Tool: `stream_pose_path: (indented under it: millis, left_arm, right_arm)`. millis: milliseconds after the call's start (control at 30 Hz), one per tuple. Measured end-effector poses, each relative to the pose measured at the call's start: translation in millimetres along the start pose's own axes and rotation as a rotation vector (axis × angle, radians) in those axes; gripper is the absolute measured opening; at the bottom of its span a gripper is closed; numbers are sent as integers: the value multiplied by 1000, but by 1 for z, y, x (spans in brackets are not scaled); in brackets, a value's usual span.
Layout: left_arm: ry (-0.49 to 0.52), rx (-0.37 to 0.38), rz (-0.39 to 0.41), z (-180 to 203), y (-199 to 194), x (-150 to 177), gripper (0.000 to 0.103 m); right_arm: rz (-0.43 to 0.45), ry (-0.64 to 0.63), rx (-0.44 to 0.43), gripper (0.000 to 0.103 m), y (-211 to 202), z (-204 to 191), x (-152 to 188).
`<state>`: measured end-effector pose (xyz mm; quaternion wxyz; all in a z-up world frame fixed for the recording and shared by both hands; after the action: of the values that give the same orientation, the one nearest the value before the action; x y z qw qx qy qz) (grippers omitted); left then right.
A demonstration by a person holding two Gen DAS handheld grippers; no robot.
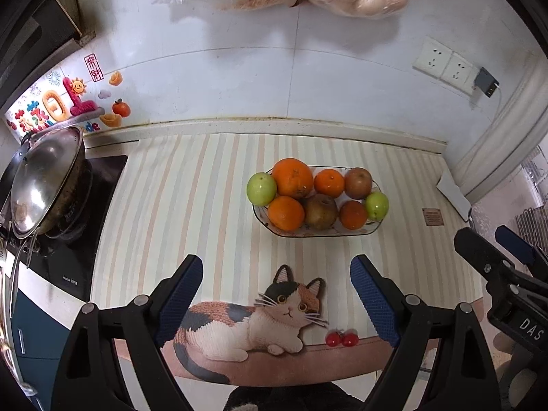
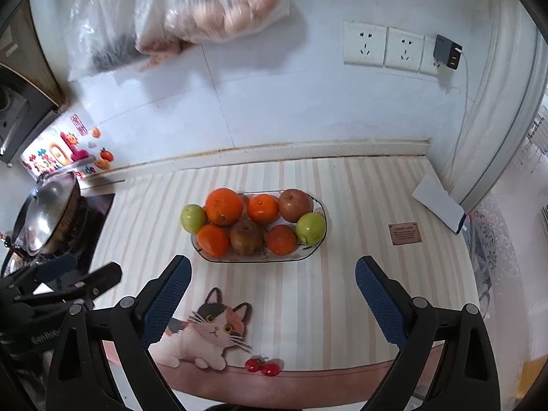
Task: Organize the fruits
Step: 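Withdraw both tools from the plate toward the cat mat, then grasp a red cherry tomato beside the cat mat with the right tool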
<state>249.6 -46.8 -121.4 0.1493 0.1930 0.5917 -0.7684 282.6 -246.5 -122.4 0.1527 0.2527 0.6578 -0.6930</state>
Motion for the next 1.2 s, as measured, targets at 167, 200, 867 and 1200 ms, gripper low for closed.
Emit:
stream_pose_path:
  millis: [167,200,867,1200]
  left_arm:
    - [17,-8,-35,2,10,21,88]
    - [15,-10,-48,1,15,25,88]
    - [-5,-42,-493,-13,169,147,86]
    - [34,-18,-513,8,179,155,86]
  right_arm:
    - [-64,-11,-54,99,13,-2,24]
    - [-92,-8,-56,99,24,-1,32]
    - [-540,96,-220,48,195,-1,209]
    - [-510,89,-247,29,189,-4,208]
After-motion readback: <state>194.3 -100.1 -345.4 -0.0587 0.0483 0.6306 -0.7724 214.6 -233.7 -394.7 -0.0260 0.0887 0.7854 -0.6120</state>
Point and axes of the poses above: each gripper's, at about its wrist camera, not at the fingertips, and y roughly the way its jaws point, z to its right, x to its underside, the point moved 3 cm from there along y, roughly the way its jaws point, and after that the axes turned 10 degrees about x, right-handed, at the moved point
